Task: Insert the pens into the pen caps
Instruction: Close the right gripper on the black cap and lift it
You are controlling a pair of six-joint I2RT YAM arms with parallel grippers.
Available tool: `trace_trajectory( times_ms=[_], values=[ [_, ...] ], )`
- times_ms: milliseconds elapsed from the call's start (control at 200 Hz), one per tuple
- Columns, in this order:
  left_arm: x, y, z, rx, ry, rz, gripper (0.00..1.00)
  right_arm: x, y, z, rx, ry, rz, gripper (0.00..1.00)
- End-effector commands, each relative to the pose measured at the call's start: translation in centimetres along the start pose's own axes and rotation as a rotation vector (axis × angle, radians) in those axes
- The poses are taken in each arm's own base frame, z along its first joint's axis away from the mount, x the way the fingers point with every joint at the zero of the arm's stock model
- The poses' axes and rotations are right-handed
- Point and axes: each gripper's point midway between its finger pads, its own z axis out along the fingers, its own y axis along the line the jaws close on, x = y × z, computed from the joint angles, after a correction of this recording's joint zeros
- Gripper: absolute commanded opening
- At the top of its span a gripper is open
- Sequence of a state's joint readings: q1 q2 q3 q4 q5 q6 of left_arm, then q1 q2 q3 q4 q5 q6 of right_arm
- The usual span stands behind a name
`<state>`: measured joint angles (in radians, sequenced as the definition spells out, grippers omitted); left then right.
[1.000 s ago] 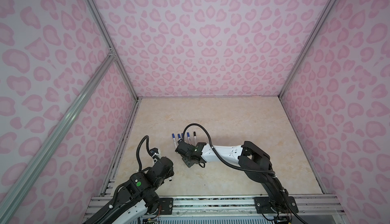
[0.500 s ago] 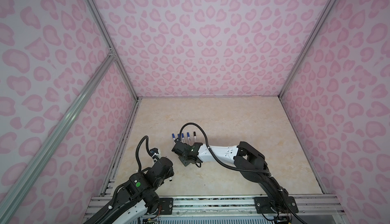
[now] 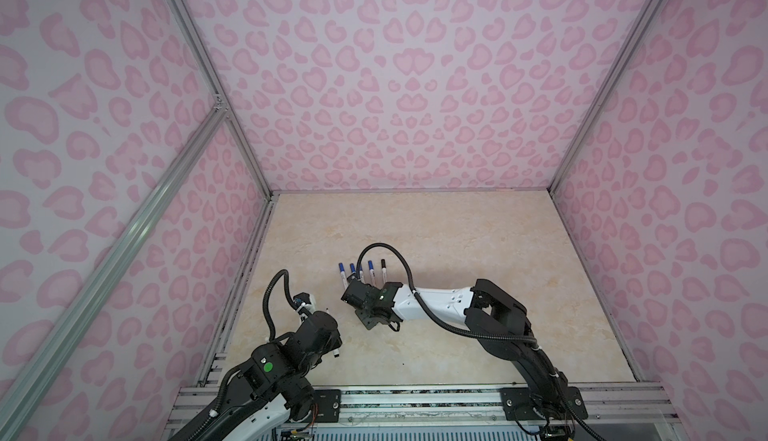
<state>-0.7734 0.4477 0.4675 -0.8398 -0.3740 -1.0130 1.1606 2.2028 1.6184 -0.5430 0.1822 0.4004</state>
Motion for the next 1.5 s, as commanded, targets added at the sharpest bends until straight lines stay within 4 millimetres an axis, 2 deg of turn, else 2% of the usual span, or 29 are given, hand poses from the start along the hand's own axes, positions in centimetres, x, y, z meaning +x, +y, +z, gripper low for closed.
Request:
trace_trajectory(
  times_ms=[0,545,815,1145,1495],
  values=[
    [0.0,0.3,0.0,-0.014,-0.001,-0.008,0.03,2.2,-0.2,0.1,-0.002,0.074,-0.022,0.37],
    [0.1,0.4,-0.1,-0.006,-0.006,-0.015,0.03,2.7,-0.1,1.5,-0.004,0.102,-0.023,0.33],
    [0.1,0.4,0.0,-0.005,-0.004,-0.015,0.03,2.8,-0.4,0.8,0.01,0.1,-0.02,0.33],
    [0.1,0.5,-0.2,0.002,-0.009,-0.023,0.03,3.0,0.2,0.2,-0.019,0.092,-0.023,0.35],
    [0.2,0.5,-0.1,0.004,-0.007,-0.024,0.03,3.2,0.3,1.0,-0.018,0.108,-0.018,0.22]
  ],
)
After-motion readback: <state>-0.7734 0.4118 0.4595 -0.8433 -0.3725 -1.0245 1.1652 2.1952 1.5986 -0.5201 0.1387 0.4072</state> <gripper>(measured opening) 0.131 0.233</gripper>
